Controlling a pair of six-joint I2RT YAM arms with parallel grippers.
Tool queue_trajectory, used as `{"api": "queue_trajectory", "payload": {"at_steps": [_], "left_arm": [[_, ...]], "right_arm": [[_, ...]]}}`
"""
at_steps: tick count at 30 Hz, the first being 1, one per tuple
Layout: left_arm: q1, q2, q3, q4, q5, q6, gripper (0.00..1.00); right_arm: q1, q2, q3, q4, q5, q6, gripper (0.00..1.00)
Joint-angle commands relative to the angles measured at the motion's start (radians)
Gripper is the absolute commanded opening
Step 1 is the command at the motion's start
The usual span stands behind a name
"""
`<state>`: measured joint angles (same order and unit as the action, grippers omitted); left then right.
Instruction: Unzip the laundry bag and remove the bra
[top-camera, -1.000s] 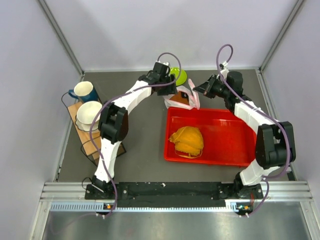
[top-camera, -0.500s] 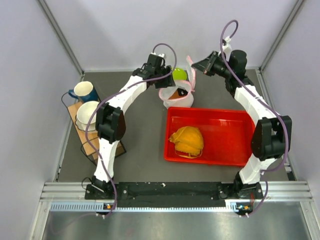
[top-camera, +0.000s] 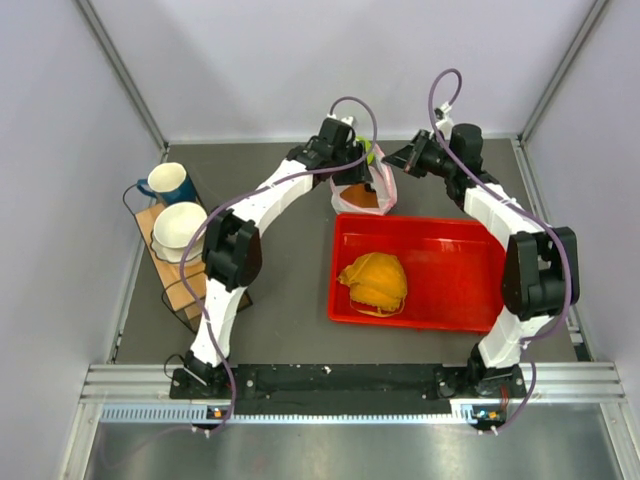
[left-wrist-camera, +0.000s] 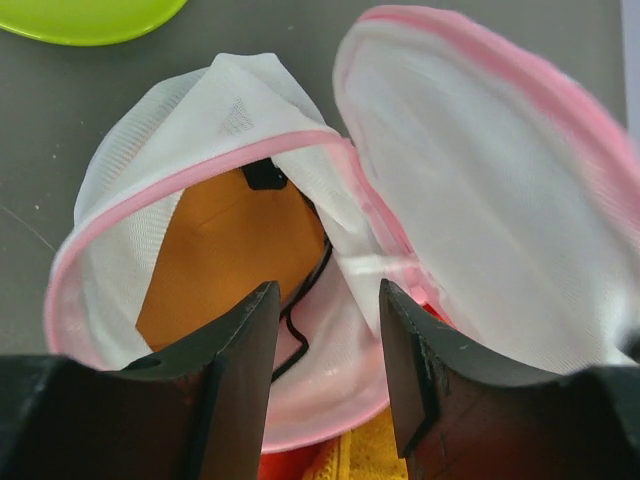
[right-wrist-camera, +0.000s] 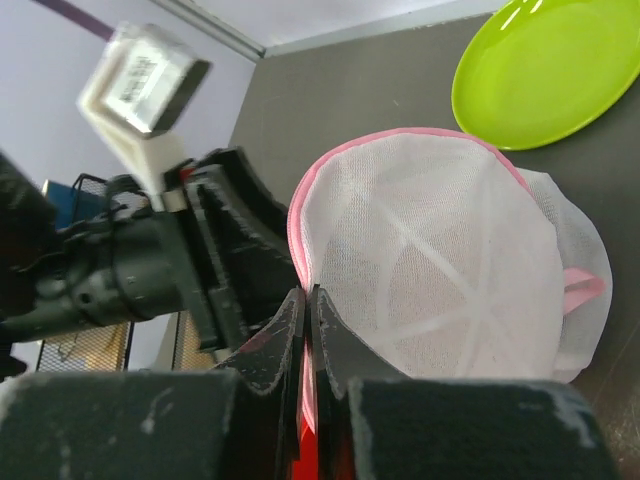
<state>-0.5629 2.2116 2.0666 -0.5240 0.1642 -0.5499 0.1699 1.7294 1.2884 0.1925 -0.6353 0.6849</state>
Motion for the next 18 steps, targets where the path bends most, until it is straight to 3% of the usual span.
{"api": "queue_trajectory", "payload": {"at_steps": [1, 7, 12, 18], "left_arm": [[0.002, 0.086, 0.090, -0.011, -0.057, 0.028, 0.50], [-0.012, 0.100, 0.011, 0.015, -0.132, 0.044, 0.53], [-0.019, 0.134, -0.014, 0.035, -0.180, 0.064, 0.70], [-0.040, 0.217, 0.069, 0.030, -0.195, 0.059, 0.68]], "right_arm": [[0.006, -0.013, 0.009, 0.064, -0.006, 0.001, 0.00], [0.006, -0.030, 0.012, 0.029, 0.000, -0.021, 0.00], [0.002, -0.041, 0.012, 0.022, 0.002, -0.030, 0.00], [0.003, -0.051, 0.019, 0.030, -0.004, -0.011, 0.00]]}}
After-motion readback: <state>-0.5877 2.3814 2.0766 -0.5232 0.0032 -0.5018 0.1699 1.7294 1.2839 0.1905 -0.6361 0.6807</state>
